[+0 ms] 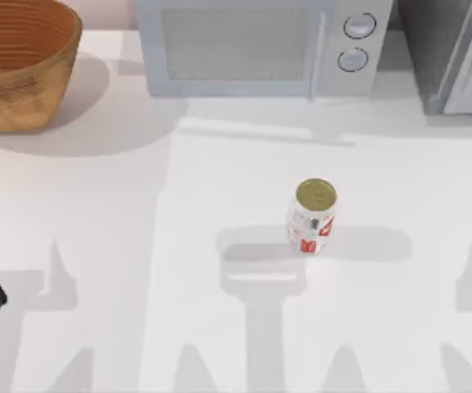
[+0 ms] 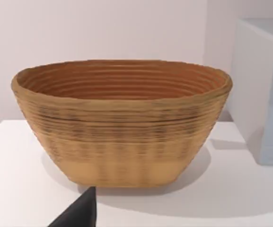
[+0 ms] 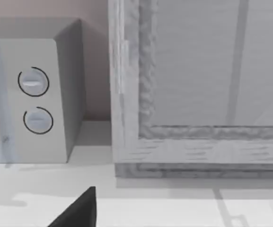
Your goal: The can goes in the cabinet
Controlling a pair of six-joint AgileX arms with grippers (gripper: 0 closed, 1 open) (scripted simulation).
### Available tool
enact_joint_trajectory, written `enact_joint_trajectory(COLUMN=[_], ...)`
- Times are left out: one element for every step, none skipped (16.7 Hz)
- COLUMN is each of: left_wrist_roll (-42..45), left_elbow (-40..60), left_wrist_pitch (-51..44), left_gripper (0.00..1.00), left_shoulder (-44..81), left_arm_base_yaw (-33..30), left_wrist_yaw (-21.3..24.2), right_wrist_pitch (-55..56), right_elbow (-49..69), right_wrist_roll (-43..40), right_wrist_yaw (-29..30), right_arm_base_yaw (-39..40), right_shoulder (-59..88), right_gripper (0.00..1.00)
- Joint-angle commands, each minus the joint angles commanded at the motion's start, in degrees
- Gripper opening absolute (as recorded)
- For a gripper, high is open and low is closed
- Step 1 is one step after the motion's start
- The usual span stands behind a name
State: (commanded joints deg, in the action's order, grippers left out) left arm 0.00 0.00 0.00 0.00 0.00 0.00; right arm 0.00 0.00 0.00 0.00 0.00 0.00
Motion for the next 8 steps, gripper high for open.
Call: enact_joint_trajectory(left_wrist_roll=[0.00, 0.00, 0.00, 0.00, 0.00, 0.00, 0.00, 0.00], left_elbow=[0.00, 0.00, 0.00, 0.00, 0.00, 0.00, 0.00, 0.00], left_wrist_pitch=[0.00, 0.00, 0.00, 0.00, 0.00, 0.00, 0.00, 0.00], left_gripper=[1.00, 1.00, 1.00, 1.00, 1.00, 1.00, 1.00, 1.00], left_shoulder=[0.00, 0.00, 0.00, 0.00, 0.00, 0.00, 0.00, 0.00], left_arm_base_yaw=[0.00, 0.00, 0.00, 0.00, 0.00, 0.00, 0.00, 0.00], left_wrist_yaw=[0.00, 0.00, 0.00, 0.00, 0.00, 0.00, 0.00, 0.00], right_wrist_pitch=[0.00, 0.00, 0.43, 1.29, 2.58, 4.29, 6.47, 8.98], right_elbow=[0.00, 0.00, 0.18, 0.53, 1.04, 1.72, 2.56, 3.52], right_wrist_roll=[0.00, 0.00, 0.04, 0.12, 0.22, 0.34, 0.49, 0.65], right_wrist_yaw=[0.00, 0.00, 0.17, 0.52, 1.07, 1.83, 2.82, 3.99], right_arm_base_yaw=[0.00, 0.00, 0.26, 0.77, 1.54, 2.54, 3.82, 5.28], right_shoulder=[0.00, 0.00, 0.45, 1.40, 2.84, 4.79, 7.33, 10.29], right_gripper=[1.00, 1.00, 1.00, 1.00, 1.00, 1.00, 1.00, 1.00])
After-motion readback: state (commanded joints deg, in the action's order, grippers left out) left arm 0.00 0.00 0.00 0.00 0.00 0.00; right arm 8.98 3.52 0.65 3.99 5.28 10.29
